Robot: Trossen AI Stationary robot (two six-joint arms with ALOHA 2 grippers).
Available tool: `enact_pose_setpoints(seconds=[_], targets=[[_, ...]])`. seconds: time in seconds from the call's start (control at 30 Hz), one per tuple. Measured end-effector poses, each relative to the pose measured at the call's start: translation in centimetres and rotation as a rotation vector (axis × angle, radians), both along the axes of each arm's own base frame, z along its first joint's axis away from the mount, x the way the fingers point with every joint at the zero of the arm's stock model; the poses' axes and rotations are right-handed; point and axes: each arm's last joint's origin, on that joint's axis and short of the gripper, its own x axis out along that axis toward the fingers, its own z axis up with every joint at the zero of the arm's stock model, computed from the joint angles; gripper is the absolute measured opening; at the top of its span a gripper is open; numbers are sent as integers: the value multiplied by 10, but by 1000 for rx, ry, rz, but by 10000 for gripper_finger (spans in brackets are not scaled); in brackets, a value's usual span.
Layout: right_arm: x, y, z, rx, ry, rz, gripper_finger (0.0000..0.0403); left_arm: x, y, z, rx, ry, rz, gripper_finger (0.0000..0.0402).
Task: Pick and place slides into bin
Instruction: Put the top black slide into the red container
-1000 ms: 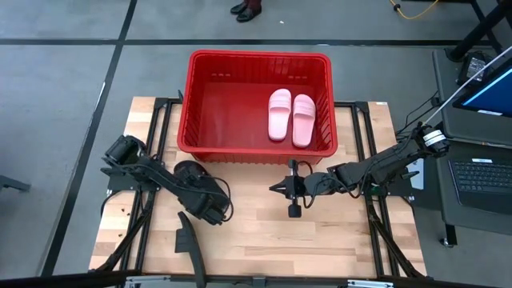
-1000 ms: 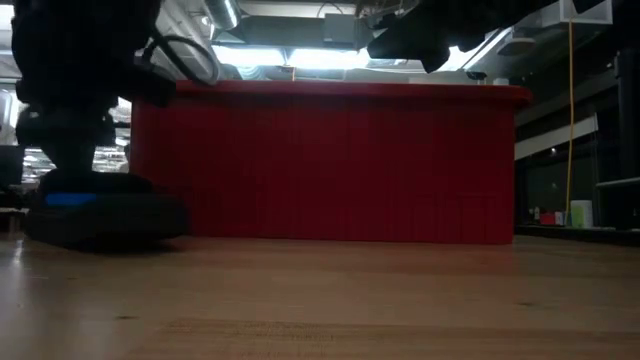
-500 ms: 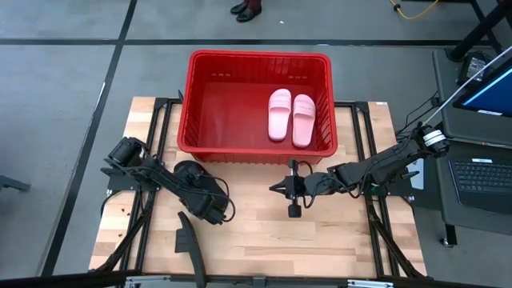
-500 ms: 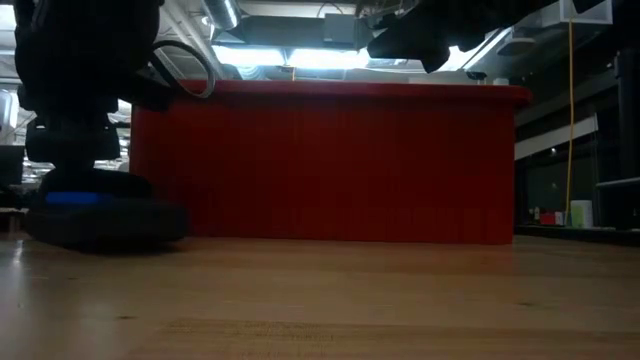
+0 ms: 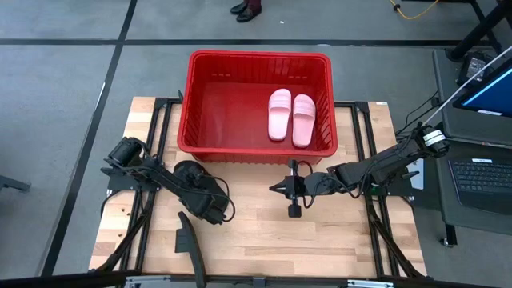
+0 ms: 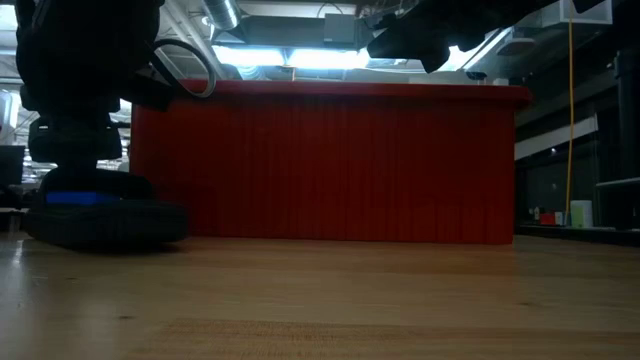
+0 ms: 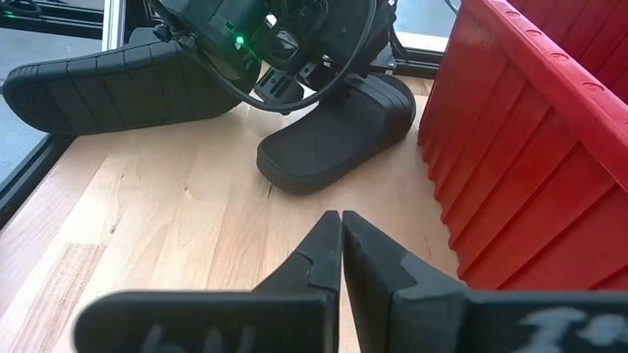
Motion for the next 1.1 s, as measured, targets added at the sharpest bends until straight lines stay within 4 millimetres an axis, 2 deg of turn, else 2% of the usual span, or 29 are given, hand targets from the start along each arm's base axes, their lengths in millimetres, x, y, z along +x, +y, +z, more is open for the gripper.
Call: enact_pose_setpoints(seconds=[0.33,0.43,0.8,1.1], targets=[[0,0,0,0,0,0,16,0,0,0,1,0,-2,135],[0,0,0,0,0,0,16,0,0,0,2,0,-3,118],[0,0,0,1,0,0,17,0,1,0,26,-16,-2,12],[0,0,0,1,-1,0,17,-5,-10,0,25,-20,-44,7]])
